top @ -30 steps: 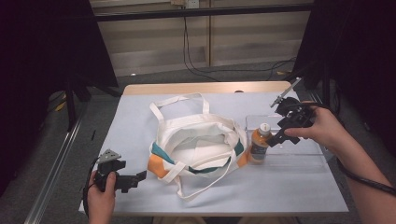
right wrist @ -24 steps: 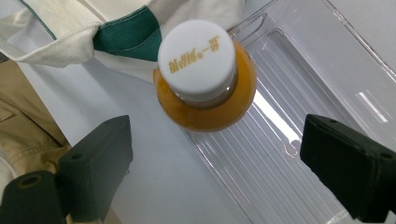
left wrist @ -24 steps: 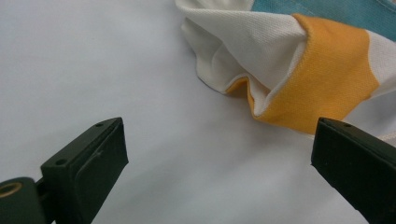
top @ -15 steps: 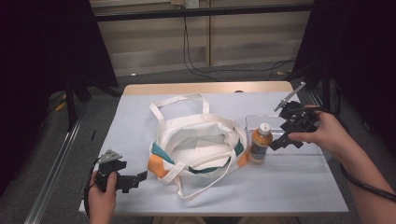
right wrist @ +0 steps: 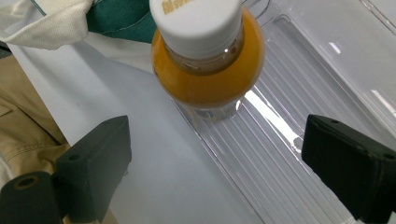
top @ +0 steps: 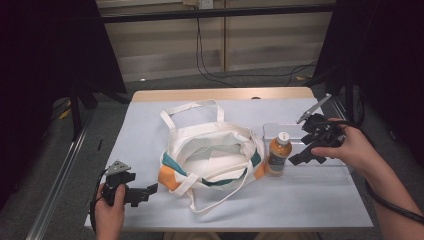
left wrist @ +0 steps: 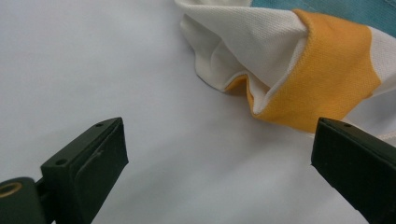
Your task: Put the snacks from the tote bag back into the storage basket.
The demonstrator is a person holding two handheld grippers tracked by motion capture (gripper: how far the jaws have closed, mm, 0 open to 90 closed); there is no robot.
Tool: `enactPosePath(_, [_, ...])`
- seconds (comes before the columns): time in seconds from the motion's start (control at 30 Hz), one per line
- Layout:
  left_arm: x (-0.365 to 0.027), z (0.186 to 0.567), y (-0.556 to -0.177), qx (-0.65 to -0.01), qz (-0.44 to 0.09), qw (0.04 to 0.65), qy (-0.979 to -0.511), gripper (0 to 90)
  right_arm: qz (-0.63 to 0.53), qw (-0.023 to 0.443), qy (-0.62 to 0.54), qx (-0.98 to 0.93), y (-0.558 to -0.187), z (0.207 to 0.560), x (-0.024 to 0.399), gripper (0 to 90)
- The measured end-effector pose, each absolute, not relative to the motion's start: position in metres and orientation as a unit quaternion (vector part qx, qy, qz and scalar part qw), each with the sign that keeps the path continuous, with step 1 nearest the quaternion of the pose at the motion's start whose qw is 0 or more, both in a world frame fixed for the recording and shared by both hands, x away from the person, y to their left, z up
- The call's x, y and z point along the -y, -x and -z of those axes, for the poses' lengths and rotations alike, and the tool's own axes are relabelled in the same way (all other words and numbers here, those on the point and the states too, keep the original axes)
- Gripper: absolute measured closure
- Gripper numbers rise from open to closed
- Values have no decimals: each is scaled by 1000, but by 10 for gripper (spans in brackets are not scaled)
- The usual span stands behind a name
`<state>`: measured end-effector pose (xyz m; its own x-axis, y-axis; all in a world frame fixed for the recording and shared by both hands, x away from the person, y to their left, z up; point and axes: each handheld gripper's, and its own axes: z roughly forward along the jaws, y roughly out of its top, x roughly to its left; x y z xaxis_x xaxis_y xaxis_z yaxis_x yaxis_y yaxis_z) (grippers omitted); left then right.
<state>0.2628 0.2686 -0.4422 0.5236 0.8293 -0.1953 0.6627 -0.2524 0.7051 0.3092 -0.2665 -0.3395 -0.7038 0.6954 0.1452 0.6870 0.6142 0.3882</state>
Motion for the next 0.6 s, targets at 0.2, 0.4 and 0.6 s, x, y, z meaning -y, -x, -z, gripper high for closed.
enactPosePath(0.2, [-268,442,-263,-474,-109,382,-786,35,-214,12,-387,-897,-306,344,268,85])
enactPosePath(0.4, [-268,442,-263,-474,-108,383,-785,35,-221,15,-385,-896,-304,348,272,85])
enactPosePath(0.6, [-268,442,-263,-474,-109,382,-786,35,-228,15,-387,-893,-302,354,274,85])
